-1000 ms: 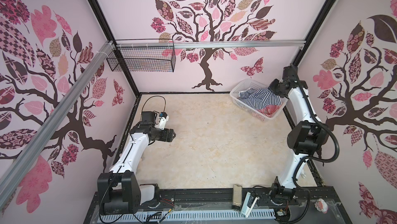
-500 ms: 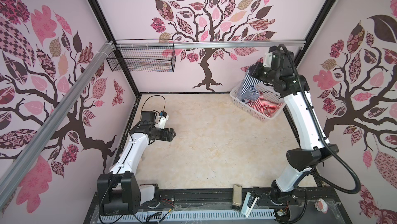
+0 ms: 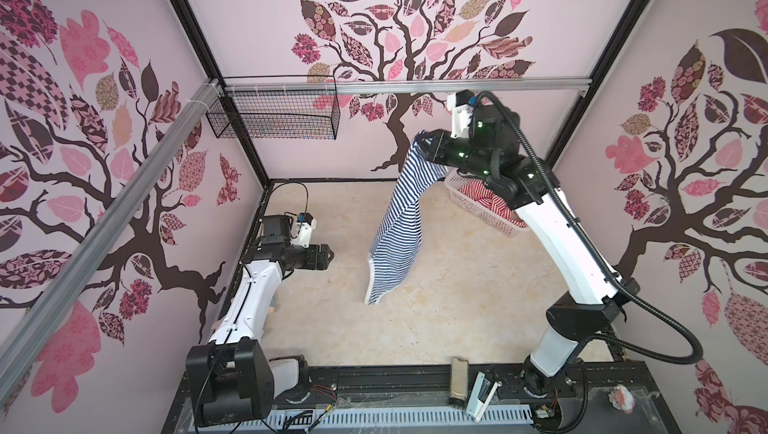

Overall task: Fold and stack the tank tops
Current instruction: 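Grasp the blue striped tank top with the right gripper and lift it out, then lower the tank top onto the table center with the right gripper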

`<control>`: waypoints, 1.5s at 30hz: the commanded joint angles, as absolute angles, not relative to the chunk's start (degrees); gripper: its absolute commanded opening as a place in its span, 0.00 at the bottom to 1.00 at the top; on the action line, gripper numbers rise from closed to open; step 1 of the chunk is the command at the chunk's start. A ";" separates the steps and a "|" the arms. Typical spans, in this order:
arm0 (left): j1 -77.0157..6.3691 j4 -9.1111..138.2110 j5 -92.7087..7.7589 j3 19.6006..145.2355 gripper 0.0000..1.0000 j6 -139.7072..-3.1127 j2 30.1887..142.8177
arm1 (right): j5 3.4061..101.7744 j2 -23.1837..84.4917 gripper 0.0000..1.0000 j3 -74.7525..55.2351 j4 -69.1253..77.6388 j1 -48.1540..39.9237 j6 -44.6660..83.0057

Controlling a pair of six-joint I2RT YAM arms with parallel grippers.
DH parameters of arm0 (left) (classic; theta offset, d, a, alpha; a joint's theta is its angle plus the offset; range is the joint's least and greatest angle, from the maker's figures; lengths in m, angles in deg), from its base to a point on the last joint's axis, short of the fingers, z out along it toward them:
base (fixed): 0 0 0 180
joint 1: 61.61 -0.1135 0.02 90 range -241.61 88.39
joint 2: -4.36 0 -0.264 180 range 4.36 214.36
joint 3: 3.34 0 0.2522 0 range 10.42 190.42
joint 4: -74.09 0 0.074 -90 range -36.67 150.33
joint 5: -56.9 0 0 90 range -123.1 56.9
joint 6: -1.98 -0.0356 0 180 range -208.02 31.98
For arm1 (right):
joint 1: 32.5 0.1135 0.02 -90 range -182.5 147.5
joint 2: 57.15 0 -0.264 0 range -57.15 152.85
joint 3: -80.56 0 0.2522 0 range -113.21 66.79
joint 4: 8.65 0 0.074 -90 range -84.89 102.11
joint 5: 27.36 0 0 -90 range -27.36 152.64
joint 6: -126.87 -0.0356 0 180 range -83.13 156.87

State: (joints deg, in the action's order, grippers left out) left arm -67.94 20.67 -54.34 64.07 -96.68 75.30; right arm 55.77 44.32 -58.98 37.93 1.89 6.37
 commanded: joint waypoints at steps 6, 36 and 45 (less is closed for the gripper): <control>-69.98 20.92 -55.91 63.15 0.87 -96.79 74.33 | 54.61 52.97 0.00 -63.30 36.40 3.16 2.91; -69.17 21.92 -62.30 66.66 0.86 -98.25 83.74 | 57.37 21.36 0.00 -34.38 40.67 7.93 2.65; -69.17 22.29 -59.90 66.53 0.86 -98.64 82.66 | 51.24 33.08 0.00 -32.48 30.33 8.13 0.15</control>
State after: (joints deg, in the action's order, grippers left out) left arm -69.34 21.72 -60.24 64.42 -97.58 83.38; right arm 54.65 29.57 -30.15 36.64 7.88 1.58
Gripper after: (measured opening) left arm 0.864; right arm 0.064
